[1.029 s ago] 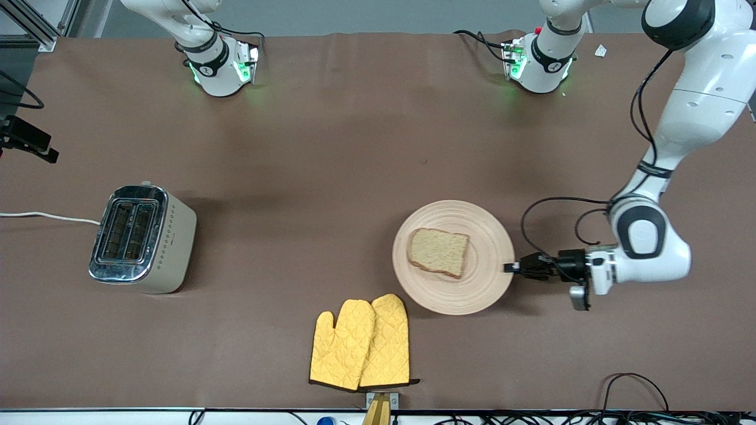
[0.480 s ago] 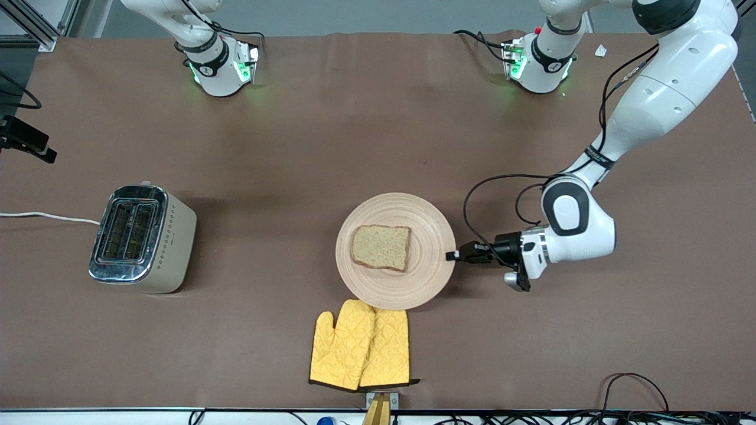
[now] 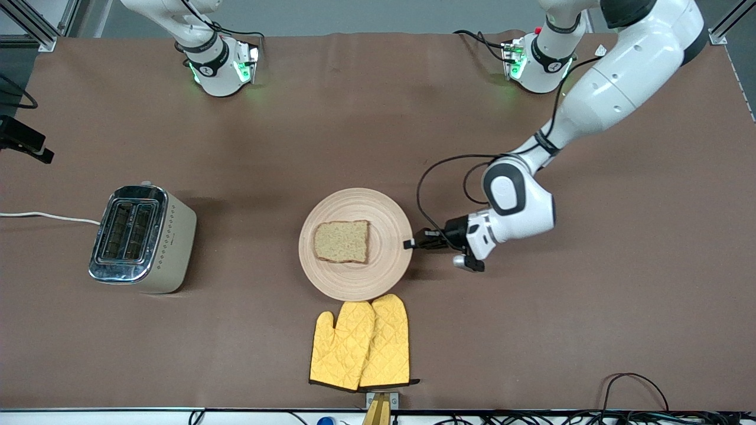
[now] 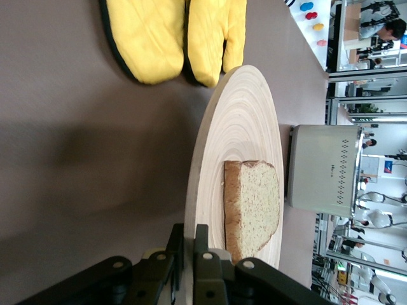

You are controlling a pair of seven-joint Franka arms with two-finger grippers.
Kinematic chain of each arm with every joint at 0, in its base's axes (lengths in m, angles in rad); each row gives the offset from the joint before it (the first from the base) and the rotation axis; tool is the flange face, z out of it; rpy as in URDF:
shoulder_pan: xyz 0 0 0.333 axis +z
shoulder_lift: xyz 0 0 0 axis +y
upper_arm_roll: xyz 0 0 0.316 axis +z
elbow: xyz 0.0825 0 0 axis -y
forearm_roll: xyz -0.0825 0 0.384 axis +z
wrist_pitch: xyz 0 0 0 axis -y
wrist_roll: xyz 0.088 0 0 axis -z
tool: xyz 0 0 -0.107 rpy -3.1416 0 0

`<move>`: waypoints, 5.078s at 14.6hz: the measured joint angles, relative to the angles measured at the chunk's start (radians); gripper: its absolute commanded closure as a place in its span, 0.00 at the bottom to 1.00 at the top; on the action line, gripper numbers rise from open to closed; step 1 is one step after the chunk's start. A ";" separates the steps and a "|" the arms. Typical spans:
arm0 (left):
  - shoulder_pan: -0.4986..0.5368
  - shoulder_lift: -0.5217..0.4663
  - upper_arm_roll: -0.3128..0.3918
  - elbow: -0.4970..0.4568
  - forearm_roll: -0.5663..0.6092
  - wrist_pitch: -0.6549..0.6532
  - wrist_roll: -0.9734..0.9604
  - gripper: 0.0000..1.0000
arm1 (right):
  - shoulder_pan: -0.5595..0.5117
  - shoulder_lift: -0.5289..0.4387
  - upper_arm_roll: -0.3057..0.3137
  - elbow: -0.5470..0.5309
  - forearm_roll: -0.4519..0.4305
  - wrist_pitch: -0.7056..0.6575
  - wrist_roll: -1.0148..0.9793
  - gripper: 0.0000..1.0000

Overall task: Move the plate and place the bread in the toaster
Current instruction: 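Slide the plate with the left gripper toward the table's middle, then release the plate with the left gripper while the right gripper reaches the bread, then grasp the bread slice with the right gripper while the left gripper withdraws, then lift the bread with the right gripper and carry it over the toaster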

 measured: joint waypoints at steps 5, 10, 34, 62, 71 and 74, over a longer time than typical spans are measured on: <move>-0.044 0.000 0.003 -0.031 -0.175 0.060 0.165 0.99 | -0.001 0.017 0.000 -0.007 0.014 0.009 -0.001 0.00; -0.044 0.009 0.006 -0.067 -0.372 0.060 0.404 0.94 | 0.002 0.100 0.010 -0.014 0.039 0.023 0.003 0.00; 0.155 -0.002 0.154 0.057 -0.098 0.022 0.281 0.00 | 0.097 0.608 0.580 -0.320 -0.376 0.745 1.058 0.20; 0.284 -0.515 0.157 0.333 1.339 -0.990 -0.881 0.00 | 0.125 0.650 0.633 0.003 -0.421 0.288 1.032 1.00; -0.006 -0.750 0.513 0.325 1.231 -1.147 -0.835 0.00 | 0.037 0.587 0.546 0.264 -0.582 -0.231 0.436 1.00; -0.092 -0.789 0.638 0.305 1.165 -1.186 -0.773 0.00 | 0.036 0.529 0.425 0.266 -0.612 -0.267 0.243 1.00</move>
